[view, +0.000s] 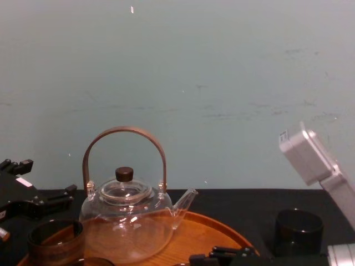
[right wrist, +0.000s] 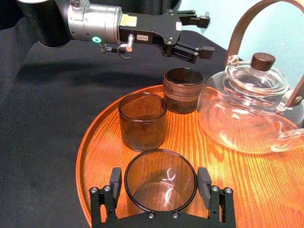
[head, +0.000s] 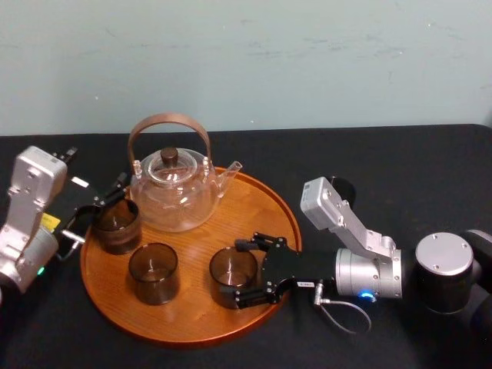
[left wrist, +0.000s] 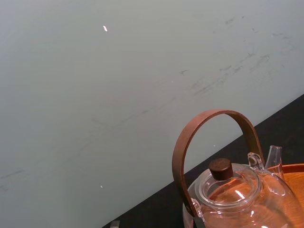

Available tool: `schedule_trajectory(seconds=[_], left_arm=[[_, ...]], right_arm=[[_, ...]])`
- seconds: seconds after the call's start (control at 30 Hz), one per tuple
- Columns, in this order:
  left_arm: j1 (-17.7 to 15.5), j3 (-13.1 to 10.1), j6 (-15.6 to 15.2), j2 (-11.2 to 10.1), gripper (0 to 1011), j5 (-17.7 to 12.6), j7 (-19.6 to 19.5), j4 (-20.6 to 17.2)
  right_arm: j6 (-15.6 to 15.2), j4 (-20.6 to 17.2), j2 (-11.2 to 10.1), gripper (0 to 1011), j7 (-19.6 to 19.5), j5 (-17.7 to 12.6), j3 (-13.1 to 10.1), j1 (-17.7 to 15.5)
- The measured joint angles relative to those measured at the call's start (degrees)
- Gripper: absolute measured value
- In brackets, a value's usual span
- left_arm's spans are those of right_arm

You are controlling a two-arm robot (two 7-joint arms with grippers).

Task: Pick up the glass from the table and place it on the tray.

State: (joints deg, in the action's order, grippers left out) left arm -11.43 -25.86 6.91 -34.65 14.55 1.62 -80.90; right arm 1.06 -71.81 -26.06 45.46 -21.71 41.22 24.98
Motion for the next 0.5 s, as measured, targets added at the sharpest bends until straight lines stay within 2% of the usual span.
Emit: schedule_trajectory(seconds=[0.23, 0.5], left_arm=[[0.0, 0.0, 0.0, 0.0, 1001, 0.0, 0.0, 0.0], [0.0, 0.0, 0.0, 0.0, 1001, 0.0, 0.0, 0.0]], right_arm=[[0.0, -0.2, -0.3, 1002, 0.2, -0.3, -0.3, -0.1], [0.0, -2.7, -3.1, 1002, 1.1, -2.2, -1.6, -1.9]])
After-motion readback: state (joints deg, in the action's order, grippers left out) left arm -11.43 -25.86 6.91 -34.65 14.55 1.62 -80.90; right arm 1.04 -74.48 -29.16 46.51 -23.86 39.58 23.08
